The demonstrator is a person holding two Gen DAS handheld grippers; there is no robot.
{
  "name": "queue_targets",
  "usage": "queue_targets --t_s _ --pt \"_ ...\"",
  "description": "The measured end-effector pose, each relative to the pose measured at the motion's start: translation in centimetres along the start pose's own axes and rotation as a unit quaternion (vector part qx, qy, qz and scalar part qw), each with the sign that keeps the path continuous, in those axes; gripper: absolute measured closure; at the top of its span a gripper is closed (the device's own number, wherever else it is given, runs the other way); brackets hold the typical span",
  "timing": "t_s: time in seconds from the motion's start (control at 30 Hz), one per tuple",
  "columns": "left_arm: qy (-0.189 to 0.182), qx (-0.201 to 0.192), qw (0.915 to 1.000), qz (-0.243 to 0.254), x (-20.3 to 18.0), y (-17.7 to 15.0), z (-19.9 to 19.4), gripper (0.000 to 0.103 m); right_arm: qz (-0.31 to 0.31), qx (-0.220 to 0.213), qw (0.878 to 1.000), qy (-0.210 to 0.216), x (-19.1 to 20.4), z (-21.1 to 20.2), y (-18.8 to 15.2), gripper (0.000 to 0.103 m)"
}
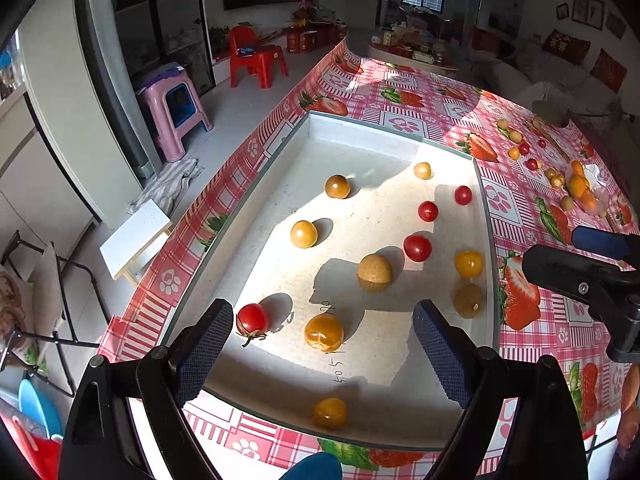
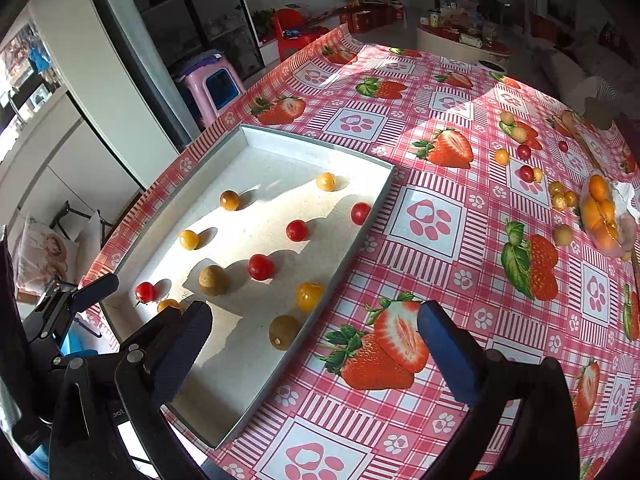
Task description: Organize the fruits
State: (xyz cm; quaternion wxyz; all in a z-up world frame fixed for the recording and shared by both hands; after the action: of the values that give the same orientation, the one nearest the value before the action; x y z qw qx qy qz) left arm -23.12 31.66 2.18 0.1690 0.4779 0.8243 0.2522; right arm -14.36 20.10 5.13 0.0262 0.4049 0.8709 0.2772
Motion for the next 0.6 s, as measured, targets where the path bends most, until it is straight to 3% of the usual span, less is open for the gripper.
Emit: queue_targets --t_s 0.2,0.6 --pt "0.012 -0.006 0.9999 -0.004 0.5 -1.0 -0.7 0.011 -0.019 -0.013 0.999 -0.027 0.9 -1.0 -1.0 0.0" --pt "0.025 -0.011 0.9996 0.002 1.0 -2.8 -1.7 0.011 -0.028 -0.025 0.999 -0.034 2.3 -2.3 -2.8 0.0"
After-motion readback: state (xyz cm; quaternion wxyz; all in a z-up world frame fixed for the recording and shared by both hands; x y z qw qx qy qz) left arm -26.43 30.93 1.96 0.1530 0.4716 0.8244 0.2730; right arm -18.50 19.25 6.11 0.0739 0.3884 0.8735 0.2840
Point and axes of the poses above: each gripper's, at about its wrist camera, not at the fingertips, and z roughly the way its jaws point, x to its left, y to its top, the point moved 4 cm from there along z, roughly the way its jaws point, and after that the axes turned 1 degree about -z, right-handed, at the moved point
